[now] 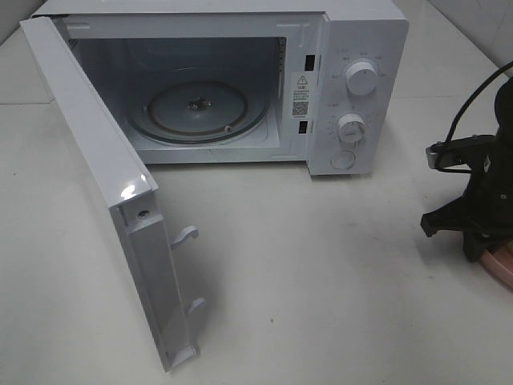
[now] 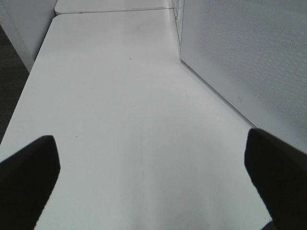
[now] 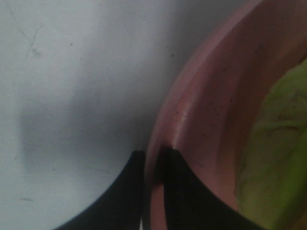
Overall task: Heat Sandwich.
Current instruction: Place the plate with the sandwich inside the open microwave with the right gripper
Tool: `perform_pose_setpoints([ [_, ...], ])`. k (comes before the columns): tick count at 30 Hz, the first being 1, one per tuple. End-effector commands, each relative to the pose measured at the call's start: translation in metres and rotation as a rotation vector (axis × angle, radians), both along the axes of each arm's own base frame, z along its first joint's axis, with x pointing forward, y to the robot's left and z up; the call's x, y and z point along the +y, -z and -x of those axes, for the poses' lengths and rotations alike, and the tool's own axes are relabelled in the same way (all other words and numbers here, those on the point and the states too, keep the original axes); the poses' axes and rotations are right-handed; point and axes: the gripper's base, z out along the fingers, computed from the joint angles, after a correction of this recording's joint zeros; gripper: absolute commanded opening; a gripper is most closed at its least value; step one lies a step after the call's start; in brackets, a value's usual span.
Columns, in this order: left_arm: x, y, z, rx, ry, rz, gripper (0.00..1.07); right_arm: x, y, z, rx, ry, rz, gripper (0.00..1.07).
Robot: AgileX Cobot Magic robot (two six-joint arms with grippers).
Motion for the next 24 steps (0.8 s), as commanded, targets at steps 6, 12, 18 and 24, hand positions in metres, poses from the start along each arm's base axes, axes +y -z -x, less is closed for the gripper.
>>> perform_pose_setpoints([
  [6,0.0000,0.0007,0.0038,-0.029,-0.004,0.003,1.04,-0.0013,0.0033,0.0050,0.040,0.028,0.003,0.00],
  [12,0.0000,0.0007,0.0038,-0.029,-0.004,0.003,1.04,-0.0018,0.0033,0.0049,0.039,0.022,0.009,0.00],
  [18,0.0000,0.0007,0.0038,-0.029,-0.004,0.003,1.04,-0.0012,0.0025,0.0057,0.044,0.018,0.056,0.00],
  [24,0.0000,0.0007,0.0038,-0.029,-0.004,0.003,1.04,0.0059,-0.0035,0.0072,0.038,-0.016,0.126,0.00],
])
